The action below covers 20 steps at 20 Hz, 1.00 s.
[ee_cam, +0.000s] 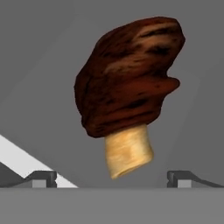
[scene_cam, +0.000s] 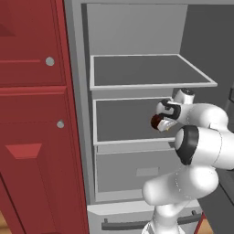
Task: Gather the bell pepper and lemon wedge from the fridge and place them on a tray on the dining counter. Then gather the steak and chicken drumstick from the fridge and place them on the other tray.
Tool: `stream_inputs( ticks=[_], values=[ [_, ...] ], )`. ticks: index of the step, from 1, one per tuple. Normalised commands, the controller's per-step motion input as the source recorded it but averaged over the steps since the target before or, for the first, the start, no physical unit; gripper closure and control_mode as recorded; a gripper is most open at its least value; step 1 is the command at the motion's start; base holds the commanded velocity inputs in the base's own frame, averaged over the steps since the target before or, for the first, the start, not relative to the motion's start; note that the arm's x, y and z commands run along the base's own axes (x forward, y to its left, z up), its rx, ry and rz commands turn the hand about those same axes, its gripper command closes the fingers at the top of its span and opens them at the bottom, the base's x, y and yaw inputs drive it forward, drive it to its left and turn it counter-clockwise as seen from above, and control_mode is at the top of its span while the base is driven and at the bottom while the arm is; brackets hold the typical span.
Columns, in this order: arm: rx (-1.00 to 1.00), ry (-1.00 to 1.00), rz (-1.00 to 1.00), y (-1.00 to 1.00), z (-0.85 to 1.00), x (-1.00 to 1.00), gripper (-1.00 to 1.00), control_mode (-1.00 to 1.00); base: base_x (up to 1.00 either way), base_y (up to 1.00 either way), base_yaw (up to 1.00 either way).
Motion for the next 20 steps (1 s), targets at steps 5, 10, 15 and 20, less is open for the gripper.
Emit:
stream_inputs(
  ticks=[5, 10, 15, 20],
  values=[
    [0.00, -0.07, 0.12, 0.00, -0.18, 0.24, -1.00, -1.00, 0.00, 0.00, 0.00],
    [0.00, -0.02, 0.14, 0.00, -0.46, 0.19, -1.00, -1.00, 0.00, 0.00, 0.00],
    [0.00, -0.01, 0.13, 0.00, -0.49, 0.28, -1.00, -1.00, 0.00, 0.00, 0.00],
    [0.00, 0.00, 0.08, 0.00, -0.27, 0.33, 1.00, -1.00, 0.00, 0.00, 0.00]
  ],
)
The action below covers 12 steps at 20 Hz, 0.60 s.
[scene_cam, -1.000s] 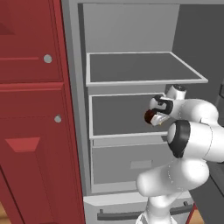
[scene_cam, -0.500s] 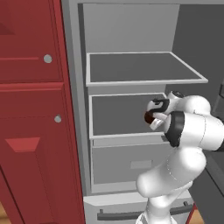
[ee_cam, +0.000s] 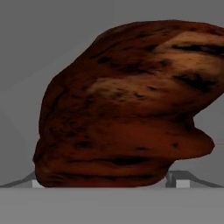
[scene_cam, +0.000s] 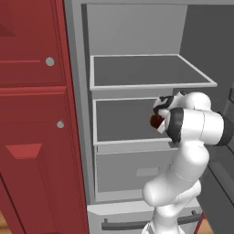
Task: Gather the bell pepper and lemon wedge from the fridge and place them on a tray on the dining counter. Then gather the steak and chicken drumstick from the fridge and place them on the other tray.
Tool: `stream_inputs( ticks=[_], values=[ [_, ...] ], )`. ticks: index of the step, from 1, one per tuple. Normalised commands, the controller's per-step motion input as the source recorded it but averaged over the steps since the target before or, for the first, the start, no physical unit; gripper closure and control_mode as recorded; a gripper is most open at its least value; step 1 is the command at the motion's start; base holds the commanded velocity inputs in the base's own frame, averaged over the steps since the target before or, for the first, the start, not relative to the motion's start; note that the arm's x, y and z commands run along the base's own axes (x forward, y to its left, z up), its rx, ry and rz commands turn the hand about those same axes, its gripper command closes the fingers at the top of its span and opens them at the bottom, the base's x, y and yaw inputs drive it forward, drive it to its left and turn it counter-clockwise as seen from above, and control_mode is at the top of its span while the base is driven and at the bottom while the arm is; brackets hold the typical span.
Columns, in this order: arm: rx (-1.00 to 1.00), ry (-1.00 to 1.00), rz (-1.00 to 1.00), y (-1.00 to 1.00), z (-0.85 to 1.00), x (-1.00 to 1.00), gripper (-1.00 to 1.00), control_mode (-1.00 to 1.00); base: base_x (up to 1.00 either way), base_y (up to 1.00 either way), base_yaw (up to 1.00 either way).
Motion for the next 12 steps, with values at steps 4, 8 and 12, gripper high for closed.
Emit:
stream_inputs(
  ticks=[4, 8, 12],
  values=[
    [0.00, -0.02, 0.01, 0.02, -0.23, 0.10, 1.00, -1.00, 0.00, 0.00, 0.00],
    [-0.02, -0.01, 0.00, 0.23, -0.29, -0.03, 1.00, -1.00, 0.00, 0.00, 0.00],
    [-0.05, -0.05, 0.04, 0.46, -0.22, -0.44, 1.00, -1.00, 0.00, 0.00, 0.00]
  ],
)
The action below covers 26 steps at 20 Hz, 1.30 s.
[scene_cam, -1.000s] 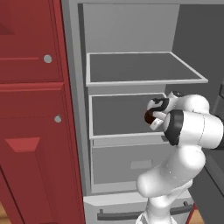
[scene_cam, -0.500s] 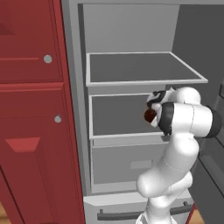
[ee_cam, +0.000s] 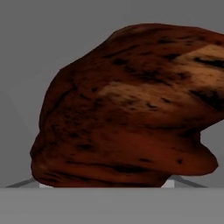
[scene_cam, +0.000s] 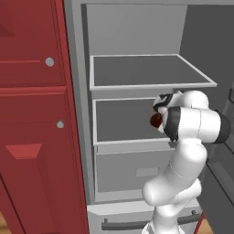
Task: Gather the bell pepper and lemon wedge from the fridge and place them on a tray on the dining counter. Then gather the steak and chicken drumstick from the fridge and place them on the other tray.
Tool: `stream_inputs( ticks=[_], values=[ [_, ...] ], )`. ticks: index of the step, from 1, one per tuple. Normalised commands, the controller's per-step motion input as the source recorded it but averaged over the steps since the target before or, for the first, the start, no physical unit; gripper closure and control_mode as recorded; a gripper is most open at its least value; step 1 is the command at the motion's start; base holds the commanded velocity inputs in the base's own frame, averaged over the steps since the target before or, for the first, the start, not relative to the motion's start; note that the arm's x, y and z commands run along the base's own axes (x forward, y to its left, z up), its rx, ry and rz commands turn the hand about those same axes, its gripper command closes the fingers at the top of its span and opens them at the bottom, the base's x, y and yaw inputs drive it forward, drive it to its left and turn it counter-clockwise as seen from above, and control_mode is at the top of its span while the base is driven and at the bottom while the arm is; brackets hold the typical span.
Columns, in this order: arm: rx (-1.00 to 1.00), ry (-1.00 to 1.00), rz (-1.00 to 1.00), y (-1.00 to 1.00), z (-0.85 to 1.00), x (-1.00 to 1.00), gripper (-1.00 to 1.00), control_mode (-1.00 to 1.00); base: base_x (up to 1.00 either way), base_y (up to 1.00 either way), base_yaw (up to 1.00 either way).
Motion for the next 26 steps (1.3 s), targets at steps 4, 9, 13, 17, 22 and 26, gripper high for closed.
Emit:
stream_inputs(
  ticks=[4, 9, 13, 17, 22, 26],
  values=[
    [-0.03, -0.02, 0.04, 0.69, 0.30, -0.99, 1.00, -1.00, 0.00, 0.00, 0.00],
    [-0.01, -0.05, 0.03, 0.60, 0.65, -1.00, 1.00, -1.00, 0.00, 0.00, 0.00],
    [0.00, -0.07, 0.02, 0.38, 0.90, -1.00, 1.00, -1.00, 0.00, 0.00, 0.00],
    [0.00, -0.01, 0.02, 0.06, 0.99, -1.00, 1.00, -1.00, 0.00, 0.00, 0.00],
    [0.00, 0.00, 0.05, 0.00, 0.79, -1.00, 1.00, -1.00, 0.00, 0.00, 0.00],
    [0.00, 0.00, 0.07, 0.00, 0.46, -1.00, 1.00, -1.00, 0.00, 0.00, 0.00]
  ],
)
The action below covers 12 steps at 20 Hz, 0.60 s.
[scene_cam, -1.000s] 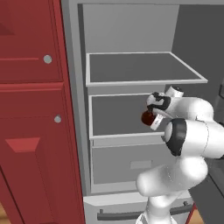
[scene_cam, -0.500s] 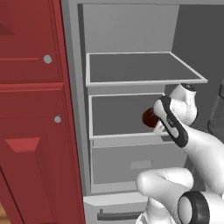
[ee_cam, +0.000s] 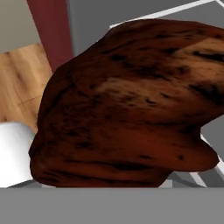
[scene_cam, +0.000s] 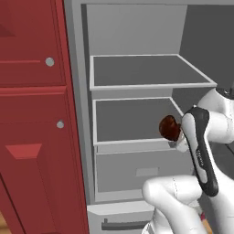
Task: Gather the bell pepper and lemon wedge from the fridge and place them on a tray on the dining counter. Then gather the steak and chicken drumstick from the fridge and place them on the other tray.
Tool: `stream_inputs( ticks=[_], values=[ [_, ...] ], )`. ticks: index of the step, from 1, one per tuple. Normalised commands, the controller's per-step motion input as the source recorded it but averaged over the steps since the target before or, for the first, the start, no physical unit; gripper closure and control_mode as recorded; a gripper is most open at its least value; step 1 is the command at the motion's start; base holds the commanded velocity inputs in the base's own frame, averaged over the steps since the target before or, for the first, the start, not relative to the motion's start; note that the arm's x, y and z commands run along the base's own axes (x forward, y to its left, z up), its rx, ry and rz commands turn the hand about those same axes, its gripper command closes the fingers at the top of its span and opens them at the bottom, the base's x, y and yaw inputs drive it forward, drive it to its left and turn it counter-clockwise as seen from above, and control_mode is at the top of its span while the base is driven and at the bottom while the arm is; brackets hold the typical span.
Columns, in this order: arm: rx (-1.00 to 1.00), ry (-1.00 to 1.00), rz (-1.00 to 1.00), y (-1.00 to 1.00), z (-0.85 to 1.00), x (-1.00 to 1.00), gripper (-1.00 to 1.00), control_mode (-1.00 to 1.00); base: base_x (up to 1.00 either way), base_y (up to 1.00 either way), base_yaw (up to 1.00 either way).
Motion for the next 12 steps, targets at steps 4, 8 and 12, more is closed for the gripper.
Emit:
stream_inputs(
  ticks=[4, 8, 12],
  values=[
    [0.00, 0.00, 0.08, 0.00, 0.05, -1.00, 1.00, -1.00, 0.00, 0.00, 0.00],
    [0.00, 0.00, 0.05, 0.00, 0.00, -0.50, 1.00, 1.00, -0.50, 0.00, 0.05],
    [0.00, 0.00, 0.00, 0.00, 0.00, 0.00, 1.00, 1.00, -1.00, 0.00, 0.09]
  ],
)
